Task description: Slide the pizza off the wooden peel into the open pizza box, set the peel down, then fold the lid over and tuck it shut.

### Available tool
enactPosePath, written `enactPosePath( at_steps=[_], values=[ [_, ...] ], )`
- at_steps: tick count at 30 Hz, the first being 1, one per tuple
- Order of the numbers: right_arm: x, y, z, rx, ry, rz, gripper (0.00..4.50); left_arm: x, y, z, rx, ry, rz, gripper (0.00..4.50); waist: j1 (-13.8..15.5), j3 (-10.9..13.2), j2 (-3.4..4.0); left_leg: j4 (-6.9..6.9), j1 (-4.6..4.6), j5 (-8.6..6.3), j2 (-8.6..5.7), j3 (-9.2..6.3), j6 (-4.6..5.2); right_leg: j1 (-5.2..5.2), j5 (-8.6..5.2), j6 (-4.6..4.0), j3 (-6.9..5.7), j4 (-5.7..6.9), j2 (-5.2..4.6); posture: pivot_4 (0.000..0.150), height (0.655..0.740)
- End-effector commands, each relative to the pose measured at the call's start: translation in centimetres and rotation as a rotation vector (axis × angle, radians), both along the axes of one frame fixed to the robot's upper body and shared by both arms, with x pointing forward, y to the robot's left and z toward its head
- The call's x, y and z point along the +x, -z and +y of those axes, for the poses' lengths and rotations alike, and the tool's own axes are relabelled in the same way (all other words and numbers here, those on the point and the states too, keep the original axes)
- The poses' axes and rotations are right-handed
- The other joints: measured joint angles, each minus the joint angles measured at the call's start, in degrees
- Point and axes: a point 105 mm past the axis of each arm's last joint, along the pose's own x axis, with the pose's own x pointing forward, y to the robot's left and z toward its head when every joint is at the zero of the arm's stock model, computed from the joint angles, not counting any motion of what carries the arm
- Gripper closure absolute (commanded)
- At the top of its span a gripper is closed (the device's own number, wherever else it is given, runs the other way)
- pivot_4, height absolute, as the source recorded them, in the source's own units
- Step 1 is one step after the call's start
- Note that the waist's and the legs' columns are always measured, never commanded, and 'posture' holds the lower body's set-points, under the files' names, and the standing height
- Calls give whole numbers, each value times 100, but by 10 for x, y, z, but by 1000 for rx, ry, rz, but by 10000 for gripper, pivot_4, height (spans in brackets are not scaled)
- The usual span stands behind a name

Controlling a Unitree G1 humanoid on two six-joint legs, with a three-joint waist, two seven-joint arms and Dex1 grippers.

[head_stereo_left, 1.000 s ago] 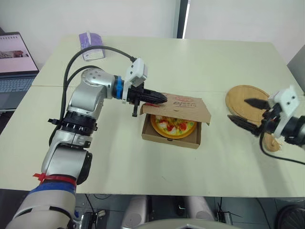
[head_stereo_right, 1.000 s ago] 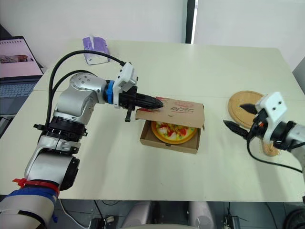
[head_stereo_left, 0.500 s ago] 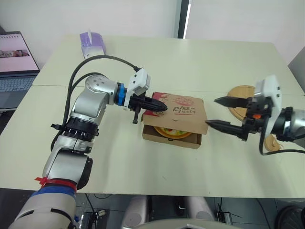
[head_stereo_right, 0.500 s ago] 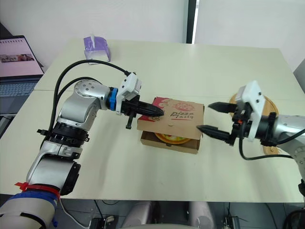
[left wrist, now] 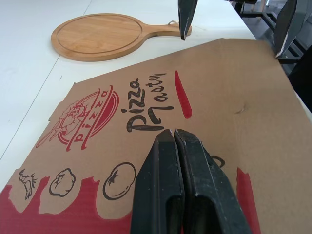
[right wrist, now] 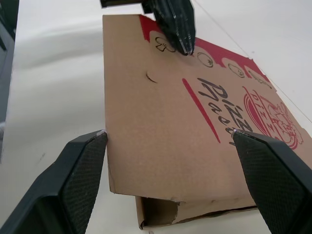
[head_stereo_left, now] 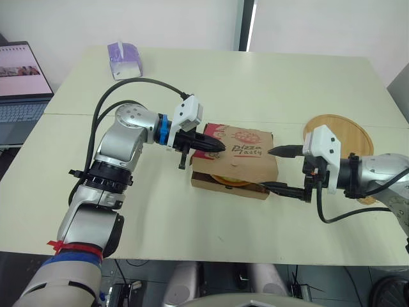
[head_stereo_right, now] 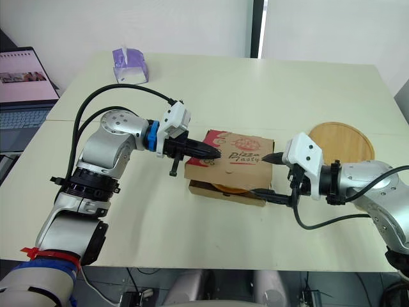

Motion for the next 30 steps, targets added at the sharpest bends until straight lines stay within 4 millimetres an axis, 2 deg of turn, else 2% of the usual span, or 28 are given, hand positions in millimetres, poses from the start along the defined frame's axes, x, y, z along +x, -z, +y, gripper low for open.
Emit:
enactPosePath(
  at_steps=[1,9,14,24,30],
  values=[
    [2,-5,3,-34,-19,-91,1479,-3,-10,-3,-16,17,-39,44910,0,0,0,0,0,0,0,1,0,0,0,0,0,1,0,1500,7251],
    [6,4,7,-121,-51,-172,1479,-4,-11,-3,-16,20,-39,44910,-1,0,0,1,-1,1,0,2,-1,-2,0,0,1,1,0,1500,7251],
    [-4,7,13,-93,-94,-115,1479,-5,-11,-4,-13,23,-40,44910,-1,0,0,2,-1,1,0,2,-1,-3,0,0,1,2,0,1500,7251],
    [12,18,14,-220,-85,-255,1479,-9,-5,-3,2,32,-31,44910,-4,0,0,4,0,1,0,3,-2,-3,0,-1,2,5,0,1500,7251],
    [29,4,17,-184,-35,-341,1479,-12,-3,-2,7,39,-24,44910,-9,-1,0,7,0,1,-1,6,-3,-6,1,-1,4,11,0,1500,7251]
  ],
)
